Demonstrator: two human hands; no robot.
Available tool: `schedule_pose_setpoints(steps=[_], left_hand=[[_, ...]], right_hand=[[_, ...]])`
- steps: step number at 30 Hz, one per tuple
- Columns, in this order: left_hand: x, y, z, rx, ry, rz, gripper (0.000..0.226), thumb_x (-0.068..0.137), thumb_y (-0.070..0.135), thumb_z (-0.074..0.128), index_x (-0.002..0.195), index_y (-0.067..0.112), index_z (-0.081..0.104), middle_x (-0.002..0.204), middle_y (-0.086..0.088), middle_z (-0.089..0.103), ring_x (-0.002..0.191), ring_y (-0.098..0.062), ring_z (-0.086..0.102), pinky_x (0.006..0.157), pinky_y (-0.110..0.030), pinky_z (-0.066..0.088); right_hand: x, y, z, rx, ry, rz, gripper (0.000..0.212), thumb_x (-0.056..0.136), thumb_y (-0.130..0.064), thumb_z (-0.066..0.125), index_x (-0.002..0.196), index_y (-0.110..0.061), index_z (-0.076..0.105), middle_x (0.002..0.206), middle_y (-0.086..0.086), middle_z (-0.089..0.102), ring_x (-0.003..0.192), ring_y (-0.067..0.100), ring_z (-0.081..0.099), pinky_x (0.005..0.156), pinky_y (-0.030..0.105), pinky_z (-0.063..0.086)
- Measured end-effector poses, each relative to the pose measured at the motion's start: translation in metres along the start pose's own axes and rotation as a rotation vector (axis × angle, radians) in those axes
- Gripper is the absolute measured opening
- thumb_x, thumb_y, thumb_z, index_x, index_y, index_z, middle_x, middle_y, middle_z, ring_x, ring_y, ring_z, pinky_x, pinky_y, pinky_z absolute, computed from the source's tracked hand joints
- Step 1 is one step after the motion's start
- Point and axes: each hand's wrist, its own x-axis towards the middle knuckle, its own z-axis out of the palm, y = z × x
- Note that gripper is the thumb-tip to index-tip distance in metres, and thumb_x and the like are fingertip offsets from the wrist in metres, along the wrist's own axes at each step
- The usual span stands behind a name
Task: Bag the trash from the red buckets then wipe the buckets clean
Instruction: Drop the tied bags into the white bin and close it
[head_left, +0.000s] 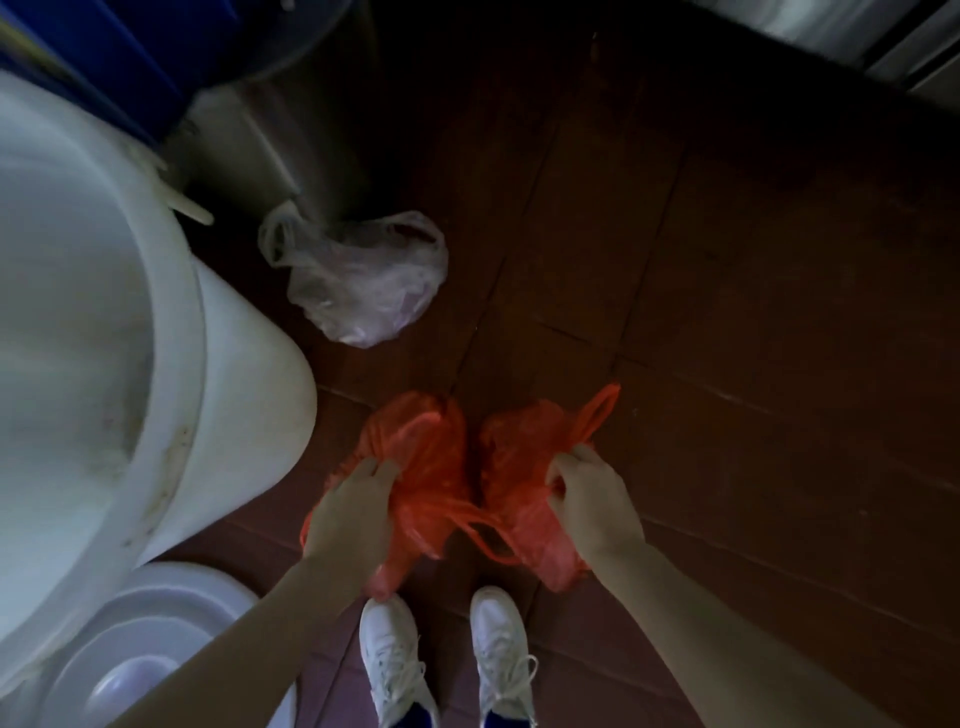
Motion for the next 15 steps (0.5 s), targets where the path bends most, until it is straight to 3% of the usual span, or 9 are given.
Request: schedule_pose_setpoints(steps=[5,9,15], left_hand=[[-0.065,0.039,-0.06,-0.033,0.055,0.042,0.039,0.082,0.006,0.057,0.119,0.016,0.06,0.105,-0.005,0.057,0.085,-0.031,0.061,0.068,-0.036,0.047],[-0.116,0.068,-0.121,-0.129,0.166,0.066,0.035,0.078,0.005,0.061,0.11,0.02,0.061,0.095,0.004,0.054,0.082,-0.023,0.06,0.067,-0.033,0.045],[-0.184,0.093,-0.229,-0.235,0.463,0.137,0.025,0.076,0.008,0.058,0.097,0.022,0.063,0.083,0.013,0.051,0.071,-0.013,0.054,0.056,-0.023,0.036]], right_hand=[[-0.061,-0.017,-0.082,0.036,0.077,-0.078,0.014,0.077,-0.003,0.07,0.083,-0.016,0.067,0.093,-0.002,0.058,0.079,0.018,0.061,0.069,0.021,0.041],[-0.102,-0.048,-0.167,0.068,0.159,-0.193,0.013,0.08,-0.004,0.071,0.084,-0.016,0.068,0.091,-0.006,0.058,0.079,0.012,0.06,0.075,0.028,0.052],[-0.14,-0.139,-0.296,0.038,0.241,-0.479,0.014,0.074,0.001,0.073,0.079,-0.011,0.07,0.087,-0.001,0.062,0.076,0.015,0.062,0.074,0.035,0.054]])
